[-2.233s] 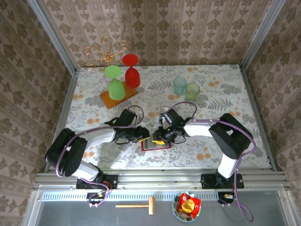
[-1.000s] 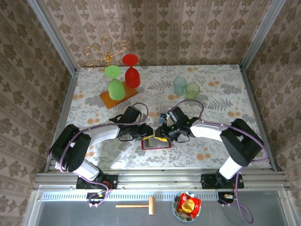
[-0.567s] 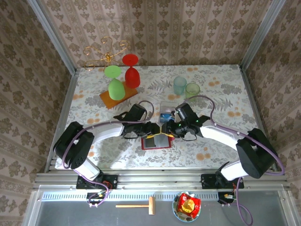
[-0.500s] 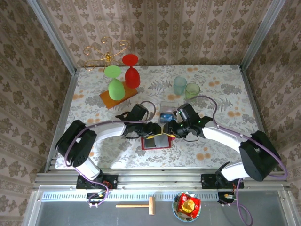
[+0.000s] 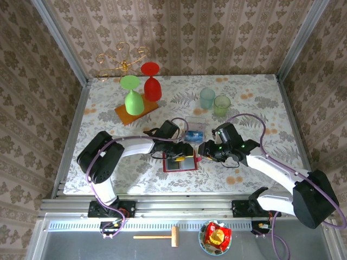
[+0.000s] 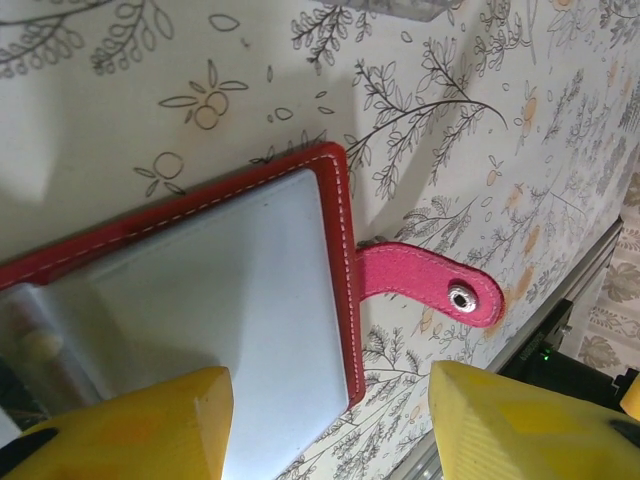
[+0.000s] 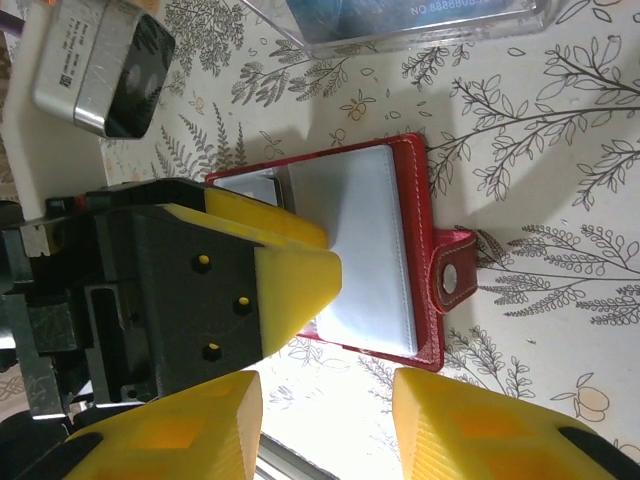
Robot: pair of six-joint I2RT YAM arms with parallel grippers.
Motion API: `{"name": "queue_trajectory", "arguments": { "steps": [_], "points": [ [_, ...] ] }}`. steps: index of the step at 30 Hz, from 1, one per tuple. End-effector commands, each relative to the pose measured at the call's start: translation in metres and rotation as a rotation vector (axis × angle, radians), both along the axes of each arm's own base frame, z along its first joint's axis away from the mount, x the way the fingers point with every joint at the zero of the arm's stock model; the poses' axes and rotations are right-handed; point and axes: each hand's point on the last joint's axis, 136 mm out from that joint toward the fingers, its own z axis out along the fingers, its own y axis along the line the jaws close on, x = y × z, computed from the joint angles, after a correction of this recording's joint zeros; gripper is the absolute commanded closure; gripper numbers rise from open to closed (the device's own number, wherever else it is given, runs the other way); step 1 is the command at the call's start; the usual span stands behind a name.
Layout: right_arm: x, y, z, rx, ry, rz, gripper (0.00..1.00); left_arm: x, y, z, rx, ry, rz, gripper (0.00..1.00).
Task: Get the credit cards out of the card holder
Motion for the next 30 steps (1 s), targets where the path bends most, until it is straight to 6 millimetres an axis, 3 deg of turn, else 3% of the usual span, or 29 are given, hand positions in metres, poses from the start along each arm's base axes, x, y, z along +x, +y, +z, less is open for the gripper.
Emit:
{"name": "queue_trajectory", "arguments": {
  "steps": [1,11,20,30],
  "points": [
    [-0.004,-0.009,-0.007,-0.032,0.011,-0.016,0.60,0.000,-0.008,0.008,-0.029,-0.005,-0.020,0.45],
    [0.000,0.002,-0.016,0.002,0.039,-0.005,0.61,0.002,-0.001,0.024,-0.053,-0.049,-0.004,0.45],
    [0.006,0.023,-0.025,0.021,0.066,0.034,0.64,0.004,0.030,0.030,-0.050,-0.081,0.065,0.48],
    [0.009,0.062,-0.035,0.016,0.097,0.107,0.68,0.000,0.074,0.019,-0.007,-0.074,0.155,0.50]
  ]
}}
